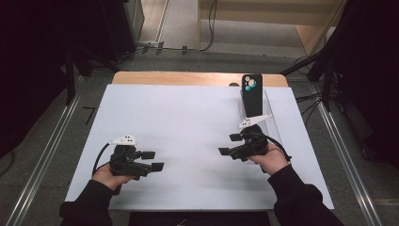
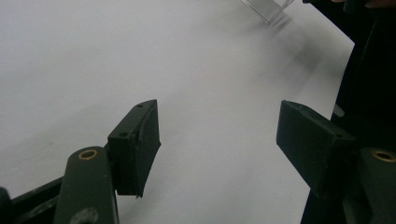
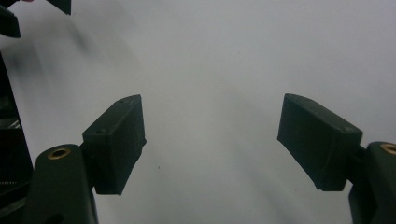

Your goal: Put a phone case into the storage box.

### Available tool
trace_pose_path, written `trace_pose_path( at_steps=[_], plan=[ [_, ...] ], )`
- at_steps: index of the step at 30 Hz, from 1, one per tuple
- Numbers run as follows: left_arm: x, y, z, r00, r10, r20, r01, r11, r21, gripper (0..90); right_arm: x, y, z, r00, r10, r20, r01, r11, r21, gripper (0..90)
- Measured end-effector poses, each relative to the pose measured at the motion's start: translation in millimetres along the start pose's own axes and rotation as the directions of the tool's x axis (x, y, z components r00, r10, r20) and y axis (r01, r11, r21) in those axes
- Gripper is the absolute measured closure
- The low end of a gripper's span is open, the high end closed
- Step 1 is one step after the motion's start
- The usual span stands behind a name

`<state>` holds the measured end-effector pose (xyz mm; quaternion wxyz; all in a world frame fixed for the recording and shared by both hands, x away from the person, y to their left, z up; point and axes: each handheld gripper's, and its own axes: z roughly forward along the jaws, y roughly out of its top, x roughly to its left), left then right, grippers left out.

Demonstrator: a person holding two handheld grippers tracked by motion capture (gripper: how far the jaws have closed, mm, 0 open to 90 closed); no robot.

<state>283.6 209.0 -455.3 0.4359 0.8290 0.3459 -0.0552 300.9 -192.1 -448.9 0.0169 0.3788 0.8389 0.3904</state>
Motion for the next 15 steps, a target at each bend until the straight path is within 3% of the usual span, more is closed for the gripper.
trace_pose_path(
  at_steps=[15],
  plan=[
    [-4.0,-0.8,0.0,0.9999,0.0,0.011,0.0,1.0,-0.003,30.3,1.8,-30.6,-10.5,0.9996,-0.003,-0.028,0.005,0.9992,0.04,21.3]
  ],
)
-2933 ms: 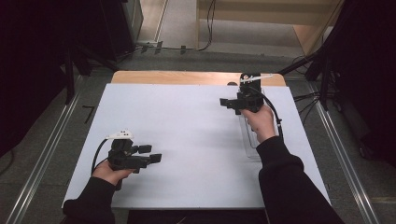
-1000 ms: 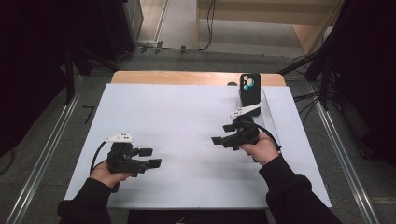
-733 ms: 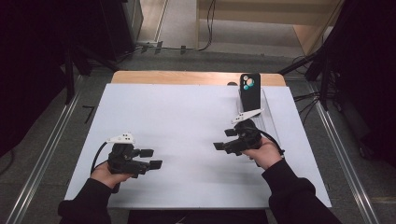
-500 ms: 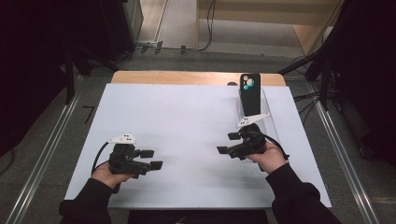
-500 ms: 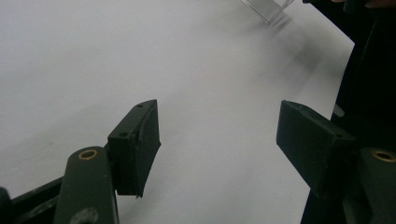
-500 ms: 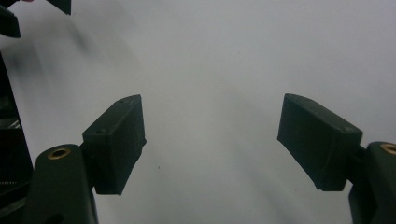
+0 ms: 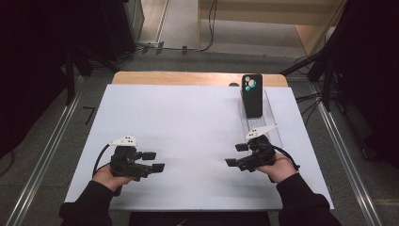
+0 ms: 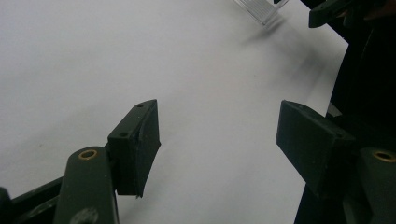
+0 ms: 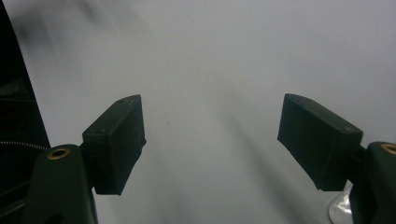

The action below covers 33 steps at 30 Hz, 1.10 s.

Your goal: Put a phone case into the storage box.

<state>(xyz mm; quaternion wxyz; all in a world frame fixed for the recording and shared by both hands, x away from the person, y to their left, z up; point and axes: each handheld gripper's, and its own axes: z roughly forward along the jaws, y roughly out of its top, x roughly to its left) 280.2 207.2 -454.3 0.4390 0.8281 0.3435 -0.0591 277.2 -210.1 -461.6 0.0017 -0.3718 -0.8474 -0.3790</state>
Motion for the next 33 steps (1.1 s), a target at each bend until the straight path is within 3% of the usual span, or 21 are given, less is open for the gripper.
trace_pose_path(
  at_steps=[9,33],
  plan=[
    [-1.5,-1.2,0.1,1.0,0.004,0.002,-0.004,1.0,0.002,30.3,-3.4,-17.2,-7.8,1.0,0.006,0.001,-0.006,0.9996,0.028,21.3],
    [-2.1,-7.4,-0.4,1.0,0.002,-0.001,-0.002,0.9999,0.014,30.3,-17.0,-45.9,-29.8,0.9965,0.069,0.048,-0.069,0.9976,0.002,21.3]
  ],
)
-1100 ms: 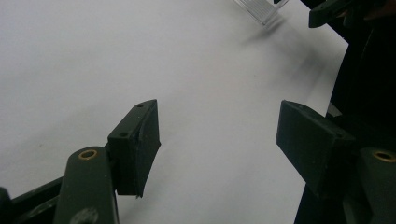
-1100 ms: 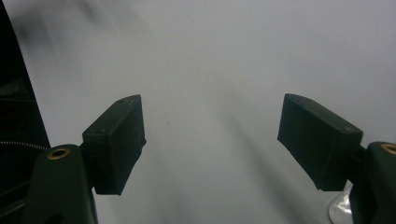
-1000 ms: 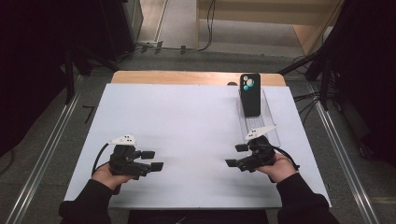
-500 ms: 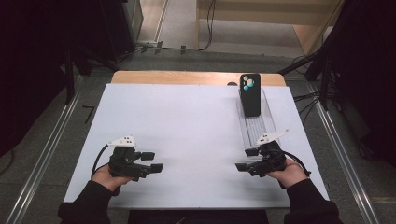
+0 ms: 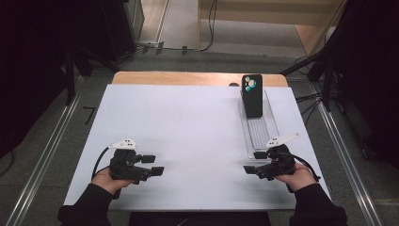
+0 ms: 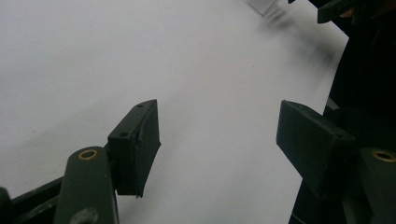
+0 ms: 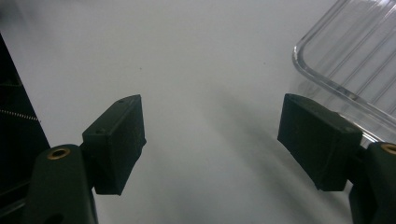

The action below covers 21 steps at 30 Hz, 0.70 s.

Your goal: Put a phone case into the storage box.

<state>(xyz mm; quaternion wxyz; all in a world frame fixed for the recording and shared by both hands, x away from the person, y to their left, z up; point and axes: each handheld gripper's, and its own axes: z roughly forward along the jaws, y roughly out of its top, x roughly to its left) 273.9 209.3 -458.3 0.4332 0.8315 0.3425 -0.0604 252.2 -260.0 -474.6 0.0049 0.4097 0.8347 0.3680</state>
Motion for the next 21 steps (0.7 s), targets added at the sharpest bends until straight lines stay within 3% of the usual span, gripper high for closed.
trace_pose_path(
  at_steps=[21],
  plan=[
    [1.2,-0.3,3.8,0.9999,0.005,-0.01,-0.005,0.9998,0.021,30.3,-1.1,-1.9,6.1,1.0,-0.008,0.006,0.008,0.9996,0.027,21.3]
  ],
)
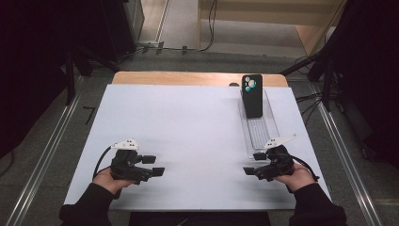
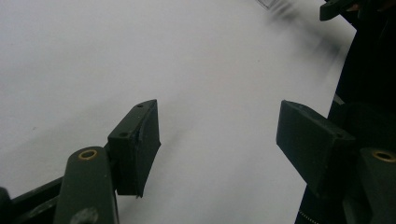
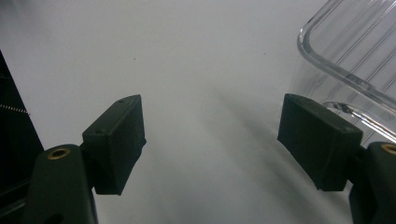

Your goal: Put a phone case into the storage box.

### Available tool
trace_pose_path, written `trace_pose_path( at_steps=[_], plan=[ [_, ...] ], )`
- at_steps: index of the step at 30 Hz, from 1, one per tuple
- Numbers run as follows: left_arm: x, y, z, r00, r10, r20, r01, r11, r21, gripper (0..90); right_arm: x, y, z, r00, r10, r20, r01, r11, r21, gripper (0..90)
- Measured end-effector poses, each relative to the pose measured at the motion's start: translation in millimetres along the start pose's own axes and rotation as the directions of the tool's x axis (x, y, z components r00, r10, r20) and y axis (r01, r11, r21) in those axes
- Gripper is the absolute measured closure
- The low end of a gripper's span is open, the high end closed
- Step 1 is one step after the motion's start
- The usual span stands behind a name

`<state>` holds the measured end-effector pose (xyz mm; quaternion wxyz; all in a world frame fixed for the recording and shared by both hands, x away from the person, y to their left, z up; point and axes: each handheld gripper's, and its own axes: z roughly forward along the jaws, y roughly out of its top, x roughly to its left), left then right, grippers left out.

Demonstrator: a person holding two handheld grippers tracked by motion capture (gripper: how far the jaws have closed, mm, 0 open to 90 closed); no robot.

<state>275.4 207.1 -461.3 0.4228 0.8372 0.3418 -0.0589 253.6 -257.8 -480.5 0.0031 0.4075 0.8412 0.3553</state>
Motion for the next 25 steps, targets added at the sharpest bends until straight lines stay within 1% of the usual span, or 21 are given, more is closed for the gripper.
trace_pose_path(
  at_steps=[16,21,23,25],
  plan=[
    [0.1,0.0,0.3,1.0,0.005,0.003,-0.005,1.0,0.006,30.3,-1.3,-0.7,-0.6,1.0,0.002,0.001,-0.002,1.0,-0.002,21.3],
    [0.1,-0.1,0.6,1.0,0.004,0.003,-0.004,1.0,0.007,30.2,-1.7,-0.9,-0.1,1.0,0.009,0.003,-0.009,0.9999,0.007,21.2],
    [0.1,-0.1,0.7,1.0,0.003,0.004,-0.003,1.0,0.008,30.3,-2.1,-1.2,0.5,1.0,0.007,0.004,-0.007,0.9998,0.016,21.2],
    [0.2,0.0,0.8,1.0,0.003,0.005,-0.003,0.9999,0.01,30.3,-1.8,-1.7,0.8,1.0,0.0,0.007,0.0,0.9999,0.012,21.2]
  ],
)
